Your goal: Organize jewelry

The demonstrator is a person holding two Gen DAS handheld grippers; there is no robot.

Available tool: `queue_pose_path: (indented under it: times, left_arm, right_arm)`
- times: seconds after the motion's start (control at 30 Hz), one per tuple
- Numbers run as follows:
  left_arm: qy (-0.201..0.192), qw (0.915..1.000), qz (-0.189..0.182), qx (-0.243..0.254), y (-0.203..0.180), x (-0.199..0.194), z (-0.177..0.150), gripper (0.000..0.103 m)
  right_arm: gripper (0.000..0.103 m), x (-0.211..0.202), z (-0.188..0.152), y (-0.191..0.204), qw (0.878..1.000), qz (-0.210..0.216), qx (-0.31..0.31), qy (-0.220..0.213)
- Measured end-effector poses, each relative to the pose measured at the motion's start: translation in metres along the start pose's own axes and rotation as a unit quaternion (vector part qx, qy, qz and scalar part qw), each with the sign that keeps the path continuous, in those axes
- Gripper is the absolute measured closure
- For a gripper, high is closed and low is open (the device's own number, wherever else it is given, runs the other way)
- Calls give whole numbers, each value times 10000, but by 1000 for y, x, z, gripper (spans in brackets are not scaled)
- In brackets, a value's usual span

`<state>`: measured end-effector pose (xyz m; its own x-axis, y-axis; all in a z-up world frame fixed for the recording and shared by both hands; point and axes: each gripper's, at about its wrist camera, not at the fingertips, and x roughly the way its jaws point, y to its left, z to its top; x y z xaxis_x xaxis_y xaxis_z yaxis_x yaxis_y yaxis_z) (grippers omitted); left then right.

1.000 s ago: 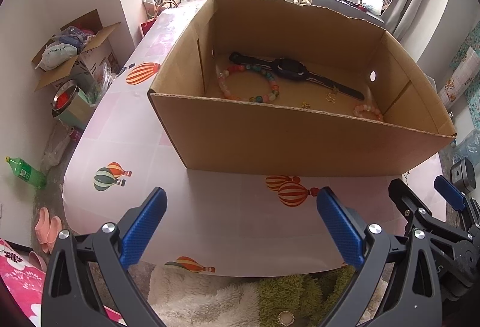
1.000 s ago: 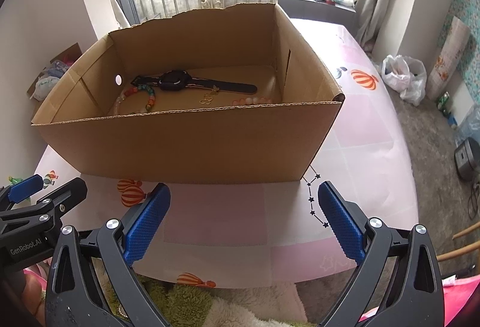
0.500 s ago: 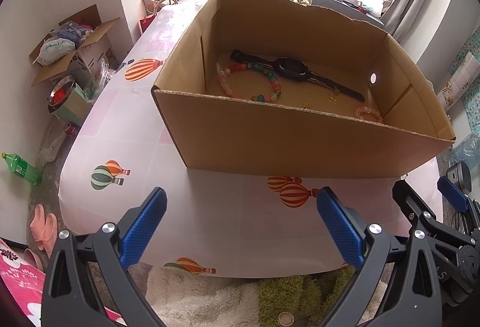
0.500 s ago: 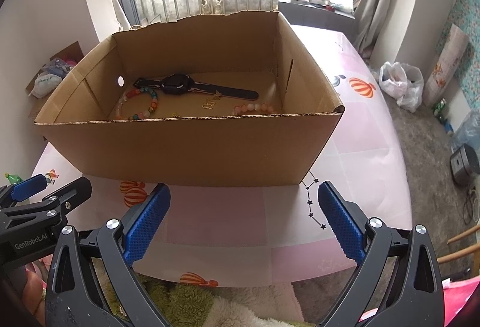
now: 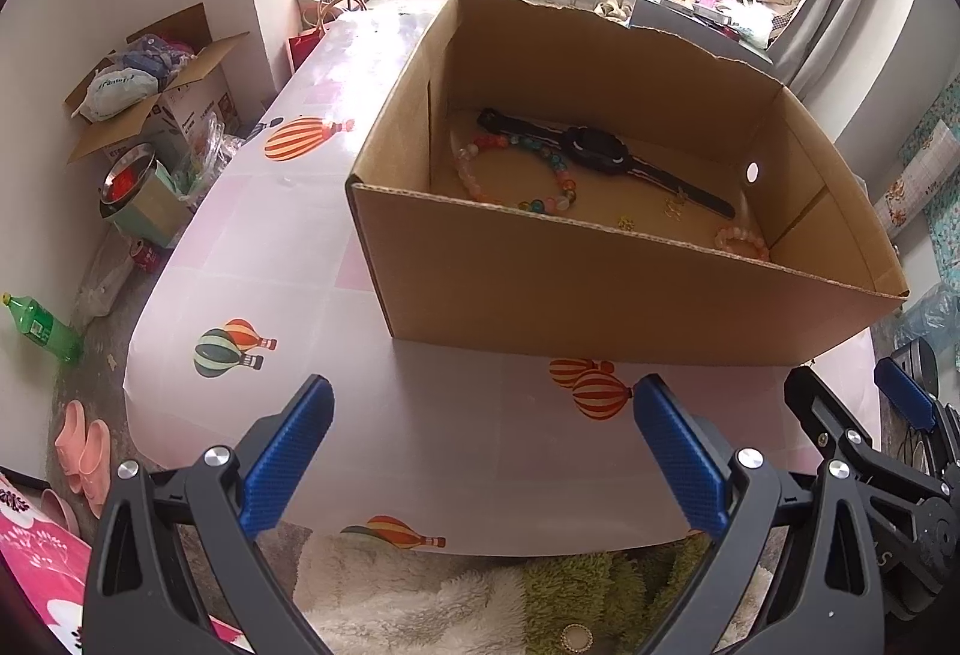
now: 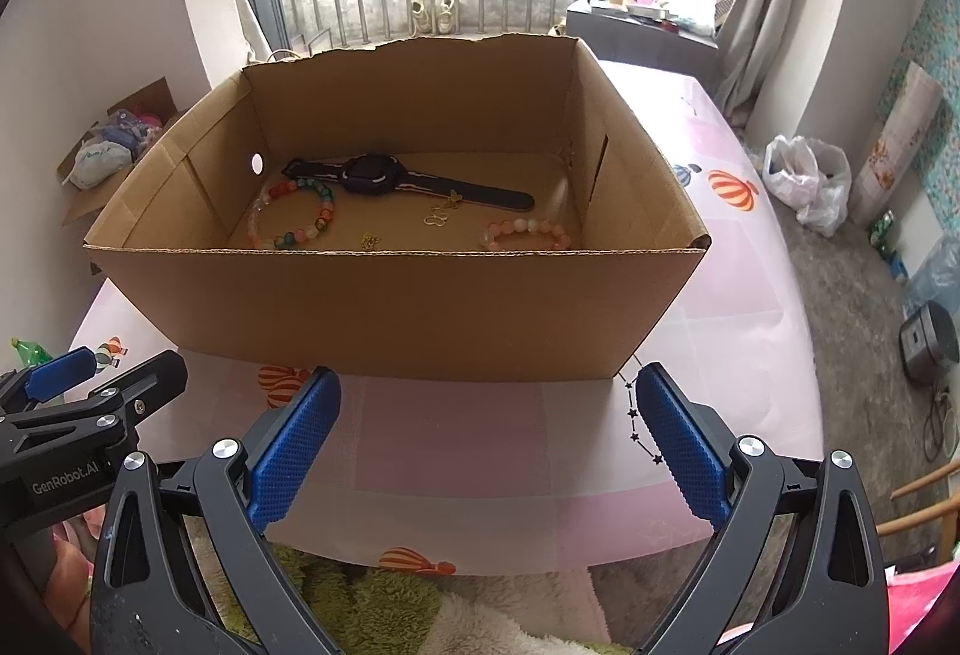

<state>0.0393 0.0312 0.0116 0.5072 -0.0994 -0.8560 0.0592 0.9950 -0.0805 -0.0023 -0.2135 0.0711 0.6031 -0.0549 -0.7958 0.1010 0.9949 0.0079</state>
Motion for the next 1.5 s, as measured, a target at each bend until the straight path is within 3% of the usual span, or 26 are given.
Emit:
queue_pose_path:
  times: [1.5]
  left_arm:
    - [2, 10000, 12, 53, -3, -2, -2, 6]
  right_arm:
    - [8, 3, -2, -6, 9999, 84, 121, 91]
